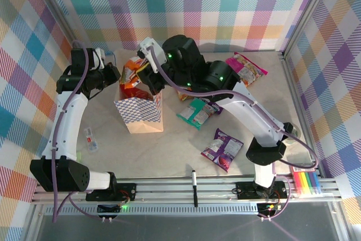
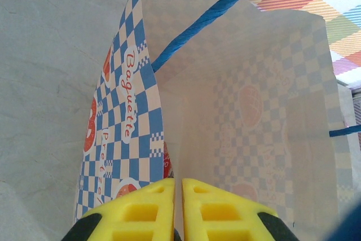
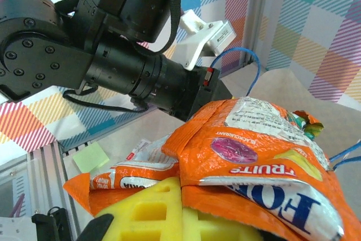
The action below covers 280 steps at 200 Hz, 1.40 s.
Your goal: Place the snacks into the paper bag
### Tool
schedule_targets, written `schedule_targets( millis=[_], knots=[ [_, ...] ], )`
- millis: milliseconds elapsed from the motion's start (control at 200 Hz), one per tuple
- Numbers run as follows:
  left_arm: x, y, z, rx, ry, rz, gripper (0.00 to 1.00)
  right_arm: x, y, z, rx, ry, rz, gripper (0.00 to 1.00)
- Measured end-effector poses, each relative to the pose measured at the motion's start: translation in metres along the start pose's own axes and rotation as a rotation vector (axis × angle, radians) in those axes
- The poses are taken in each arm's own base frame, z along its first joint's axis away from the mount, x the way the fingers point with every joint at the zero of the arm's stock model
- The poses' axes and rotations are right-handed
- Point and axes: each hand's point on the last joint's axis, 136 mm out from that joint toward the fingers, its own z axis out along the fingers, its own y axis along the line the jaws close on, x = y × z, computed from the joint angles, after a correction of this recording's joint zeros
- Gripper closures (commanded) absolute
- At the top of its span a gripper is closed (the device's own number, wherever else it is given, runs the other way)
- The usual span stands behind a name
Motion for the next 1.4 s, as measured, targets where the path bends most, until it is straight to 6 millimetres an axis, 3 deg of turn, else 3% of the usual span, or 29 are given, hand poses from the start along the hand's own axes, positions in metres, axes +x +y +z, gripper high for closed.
schedule_targets(
  millis=[220,405,695,1090,1210,1325,1400],
  knots=[
    [0.0,0.0,-0.001,-0.001,-0.002,0.0,0.88,0.003,-0.01,0.023,-0.016,0.007,0.01,1.0],
    [0.0,0.0,-0.001,-0.001,-0.001,0.007,0.88,0.017,-0.04,0.046,-0.006,0.047,0.071,1.0],
    [0.0,0.0,-0.001,-0.001,-0.001,0.008,0.88,0.034,-0.076,0.062,-0.004,0.086,0.158,1.0],
    [0.0,0.001,0.001,-0.002,0.002,0.006,0.88,0.056,-0.079,0.075,0.002,0.157,0.163,1.0],
    [0.0,0.001,0.001,-0.002,0.002,0.006,0.88,0.069,-0.081,0.083,0.009,0.197,0.168,0.67],
    [0.0,0.001,0.001,-0.002,0.002,0.006,0.88,0.074,-0.083,0.085,0.016,0.212,0.158,0.52],
    [0.0,0.001,0.001,-0.003,0.004,0.006,0.88,0.073,-0.083,0.084,0.019,0.211,0.154,0.49]
  ],
)
